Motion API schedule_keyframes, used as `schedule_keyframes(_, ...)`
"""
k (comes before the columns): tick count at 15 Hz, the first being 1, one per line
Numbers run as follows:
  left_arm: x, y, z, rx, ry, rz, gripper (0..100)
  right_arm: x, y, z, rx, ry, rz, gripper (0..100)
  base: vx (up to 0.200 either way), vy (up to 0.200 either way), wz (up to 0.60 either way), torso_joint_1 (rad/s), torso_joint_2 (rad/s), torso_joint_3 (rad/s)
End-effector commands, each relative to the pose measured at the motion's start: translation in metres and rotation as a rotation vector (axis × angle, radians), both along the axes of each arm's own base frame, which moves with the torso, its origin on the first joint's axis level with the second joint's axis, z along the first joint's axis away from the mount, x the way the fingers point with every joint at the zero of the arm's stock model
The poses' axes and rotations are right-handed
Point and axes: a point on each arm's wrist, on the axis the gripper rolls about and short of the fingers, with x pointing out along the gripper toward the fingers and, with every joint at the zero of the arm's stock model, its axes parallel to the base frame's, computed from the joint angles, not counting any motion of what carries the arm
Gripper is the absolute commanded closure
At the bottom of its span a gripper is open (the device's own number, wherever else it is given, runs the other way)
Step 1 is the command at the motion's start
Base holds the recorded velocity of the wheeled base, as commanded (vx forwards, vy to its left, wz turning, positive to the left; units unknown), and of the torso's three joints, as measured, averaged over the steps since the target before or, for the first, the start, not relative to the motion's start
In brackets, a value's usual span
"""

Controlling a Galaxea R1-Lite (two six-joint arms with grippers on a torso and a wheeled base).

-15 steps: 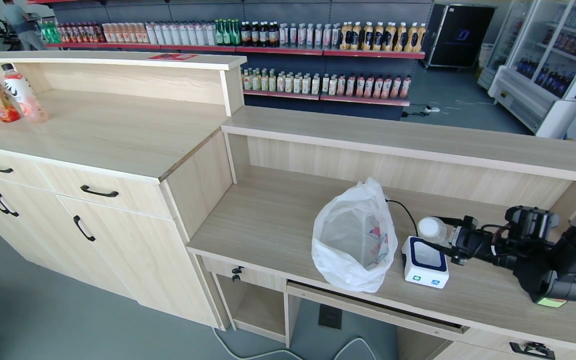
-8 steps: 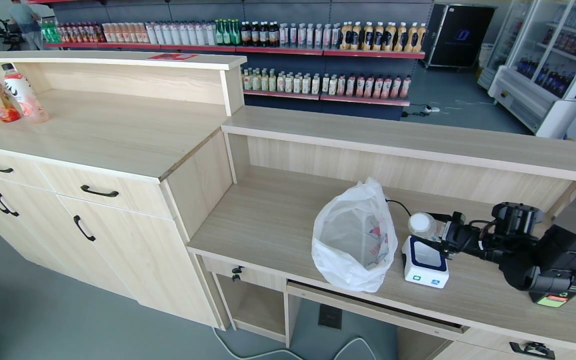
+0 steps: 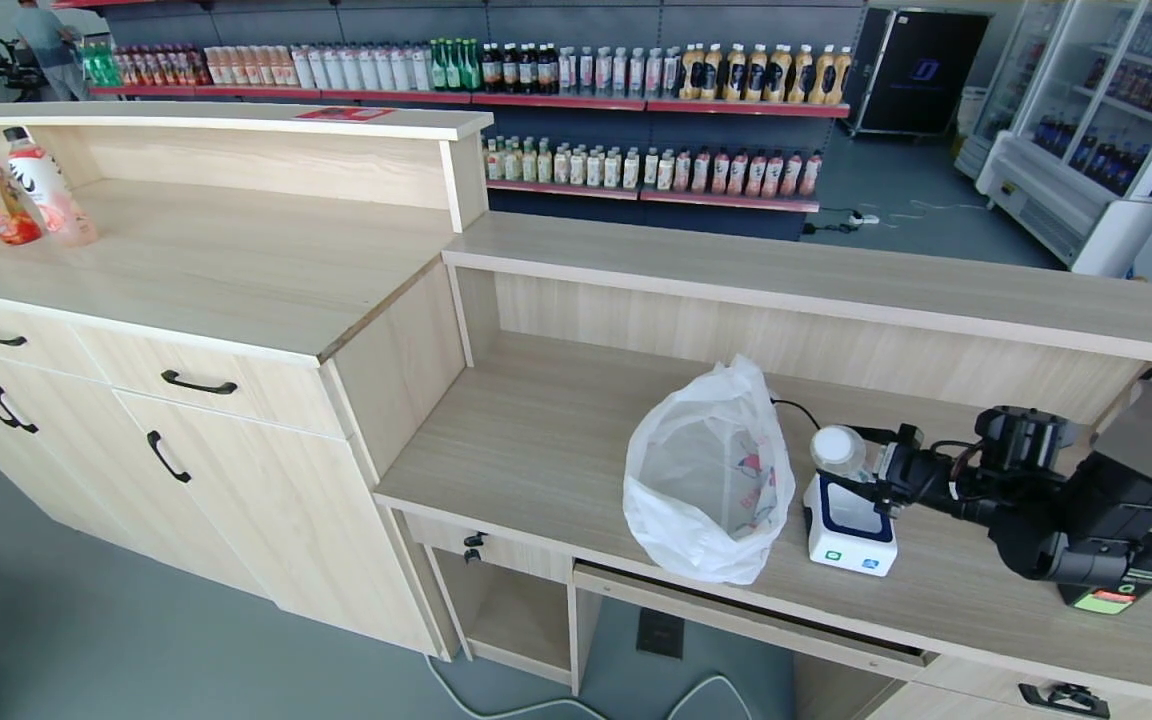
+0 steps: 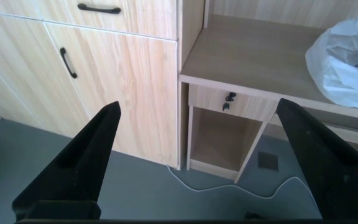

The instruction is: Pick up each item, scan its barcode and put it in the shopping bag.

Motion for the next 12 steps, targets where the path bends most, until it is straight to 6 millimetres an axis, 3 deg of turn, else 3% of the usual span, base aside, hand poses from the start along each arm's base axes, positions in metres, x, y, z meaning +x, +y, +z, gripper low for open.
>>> schedule_keyframes(1, 0.000, 0.000, 0.000, 0.000, 0.000, 0.000, 0, 0.002, 0.001, -0.002, 0.001, 0.002, 0.002, 100, 0.000, 0.000, 0.00, 0.000, 0.00, 0.000)
schedule_keyframes(8, 0.000, 0.000, 0.000, 0.000, 0.000, 0.000, 0, 0.001, 0.004, 0.004, 0.008, 0.000, 0.007, 100, 0.000, 0.000, 0.00, 0.000, 0.00, 0.000)
schedule_keyframes(12, 0.000, 0.000, 0.000, 0.000, 0.000, 0.000, 0, -0.024, 0.012, 0.084, 0.207, 0.041, -0.044, 100, 0.000, 0.000, 0.00, 0.000, 0.00, 0.000)
